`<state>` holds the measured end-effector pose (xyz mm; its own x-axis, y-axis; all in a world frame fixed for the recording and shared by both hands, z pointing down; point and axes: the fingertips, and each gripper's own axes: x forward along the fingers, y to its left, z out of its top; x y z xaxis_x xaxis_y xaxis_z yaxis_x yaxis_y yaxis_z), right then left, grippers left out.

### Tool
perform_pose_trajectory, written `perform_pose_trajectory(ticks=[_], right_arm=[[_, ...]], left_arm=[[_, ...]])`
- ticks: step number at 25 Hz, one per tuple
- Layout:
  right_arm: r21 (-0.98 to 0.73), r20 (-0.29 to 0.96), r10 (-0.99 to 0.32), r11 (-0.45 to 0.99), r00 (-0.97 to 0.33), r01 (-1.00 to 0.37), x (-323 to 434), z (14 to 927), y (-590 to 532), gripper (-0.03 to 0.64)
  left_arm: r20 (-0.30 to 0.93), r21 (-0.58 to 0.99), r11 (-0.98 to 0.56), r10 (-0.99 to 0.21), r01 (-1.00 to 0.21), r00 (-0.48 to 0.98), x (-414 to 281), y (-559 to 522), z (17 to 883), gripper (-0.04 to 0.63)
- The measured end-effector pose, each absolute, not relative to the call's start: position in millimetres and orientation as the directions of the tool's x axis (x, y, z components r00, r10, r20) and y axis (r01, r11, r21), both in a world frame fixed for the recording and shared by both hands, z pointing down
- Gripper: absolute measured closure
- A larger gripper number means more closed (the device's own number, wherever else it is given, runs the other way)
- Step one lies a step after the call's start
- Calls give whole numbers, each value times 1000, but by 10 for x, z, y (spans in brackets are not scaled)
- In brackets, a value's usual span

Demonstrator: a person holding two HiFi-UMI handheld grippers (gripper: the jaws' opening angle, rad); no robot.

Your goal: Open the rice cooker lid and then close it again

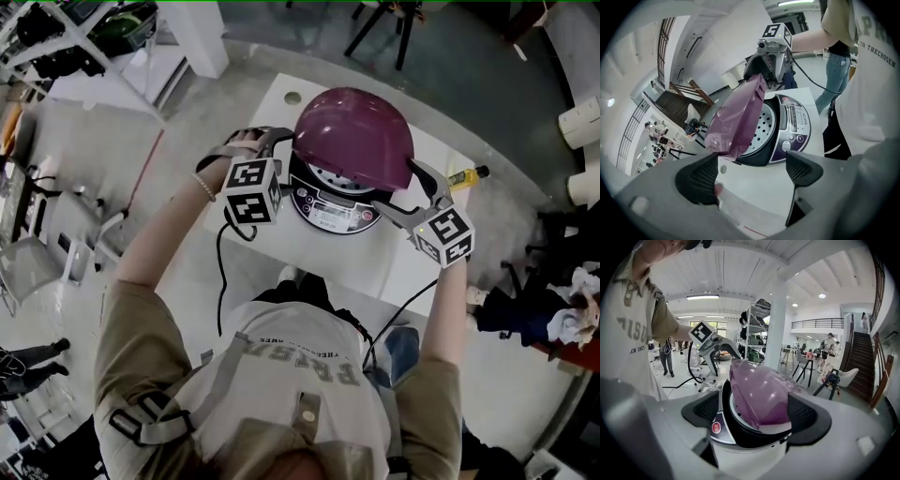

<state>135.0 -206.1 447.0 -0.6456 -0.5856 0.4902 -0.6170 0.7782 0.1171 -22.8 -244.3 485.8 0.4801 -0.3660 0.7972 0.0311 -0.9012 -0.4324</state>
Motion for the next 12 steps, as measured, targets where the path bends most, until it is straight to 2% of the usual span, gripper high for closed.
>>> perform_pose_trajectory(ticks=[12], right_arm=[[95, 606, -486, 830, -630, -549, 1292, 4865, -1873, 184]], left_arm=[[862, -367, -924, -296, 105, 412, -316, -2280, 5270, 133]])
